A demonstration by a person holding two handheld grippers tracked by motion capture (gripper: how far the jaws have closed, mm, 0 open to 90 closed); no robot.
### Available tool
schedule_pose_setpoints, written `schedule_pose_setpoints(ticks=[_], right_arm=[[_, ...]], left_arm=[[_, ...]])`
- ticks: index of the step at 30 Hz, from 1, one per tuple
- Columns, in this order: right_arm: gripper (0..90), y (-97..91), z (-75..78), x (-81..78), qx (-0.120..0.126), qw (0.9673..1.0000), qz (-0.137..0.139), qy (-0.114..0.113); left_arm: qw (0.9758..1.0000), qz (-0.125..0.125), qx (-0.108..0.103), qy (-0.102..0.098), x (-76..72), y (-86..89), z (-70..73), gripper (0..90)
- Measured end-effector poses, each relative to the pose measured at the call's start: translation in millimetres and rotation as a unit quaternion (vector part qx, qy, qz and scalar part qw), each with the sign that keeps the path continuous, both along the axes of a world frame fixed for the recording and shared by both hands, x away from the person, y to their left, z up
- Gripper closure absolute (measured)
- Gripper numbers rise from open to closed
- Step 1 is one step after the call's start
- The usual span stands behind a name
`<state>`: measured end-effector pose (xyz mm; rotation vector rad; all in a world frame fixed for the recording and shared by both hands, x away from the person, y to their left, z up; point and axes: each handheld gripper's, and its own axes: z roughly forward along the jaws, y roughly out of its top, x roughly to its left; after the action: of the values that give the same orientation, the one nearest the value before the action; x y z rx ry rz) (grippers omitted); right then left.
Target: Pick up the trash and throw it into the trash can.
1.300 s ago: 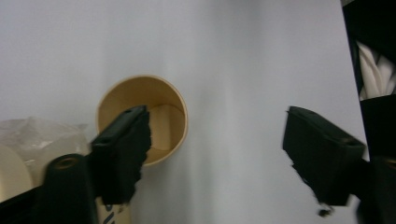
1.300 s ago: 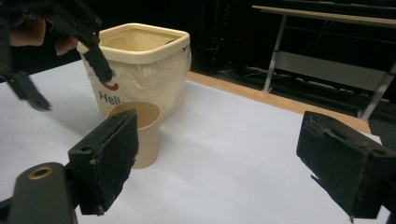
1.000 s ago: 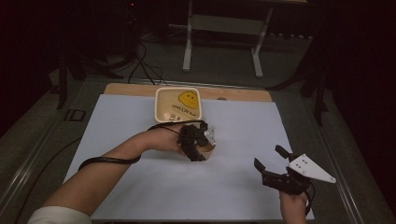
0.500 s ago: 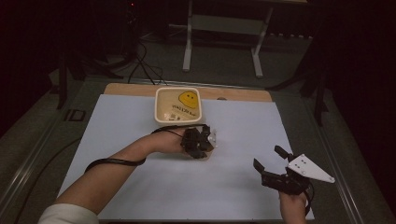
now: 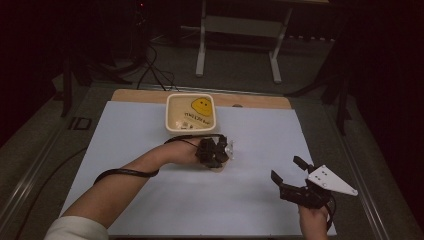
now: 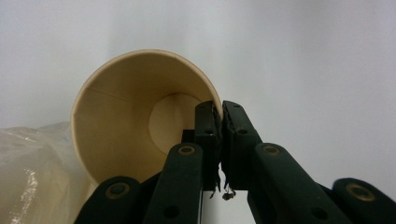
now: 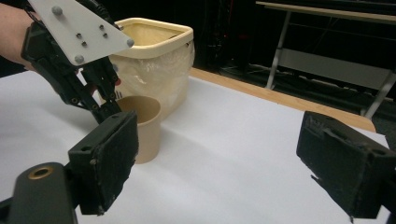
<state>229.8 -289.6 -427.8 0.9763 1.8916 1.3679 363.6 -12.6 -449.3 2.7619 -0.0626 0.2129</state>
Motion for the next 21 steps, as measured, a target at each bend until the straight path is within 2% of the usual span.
schedule_pose_setpoints(ticks=[1, 2, 5, 14, 15, 16, 21], right_arm=[[12.8, 0.0, 0.0, 0.1, 0.0, 1.0, 0.001, 0.0], [12.8, 0.1, -0.1, 0.2, -0.001, 1.0, 0.0, 0.001], [12.8, 0.5, -0.1, 0.1, -0.001, 1.0, 0.0, 0.0], [12.8, 0.1, 0.5, -0.3, 0.001, 1.0, -0.001, 0.0], [12.8, 0.2, 0.4, -0.2, 0.001, 1.0, 0.0, 0.001], [12.8, 0.3, 0.3, -0.2, 0.001, 1.0, -0.001, 0.002], [12.8, 0.7, 0.0, 0.3, 0.001, 1.0, -0.001, 0.002]], left_arm=[[1.0, -0.002, 0.0, 0.0, -0.2, 0.1, 0.0, 87.4], [0.9999, -0.01, 0.003, -0.012, -0.8, 0.5, 0.1, 87.7], [0.9997, -0.017, 0.004, -0.016, -3.1, 0.0, -0.1, 88.2], [0.9991, -0.042, -0.009, 0.0, -11.5, -0.7, 9.0, 88.6], [0.9988, -0.047, -0.012, -0.002, -13.8, -0.5, 11.7, 88.6], [0.9986, -0.049, -0.018, 0.008, -14.5, 0.1, 14.8, 88.7], [0.9981, -0.05, -0.033, 0.016, -18.1, 4.3, 27.6, 88.7]])
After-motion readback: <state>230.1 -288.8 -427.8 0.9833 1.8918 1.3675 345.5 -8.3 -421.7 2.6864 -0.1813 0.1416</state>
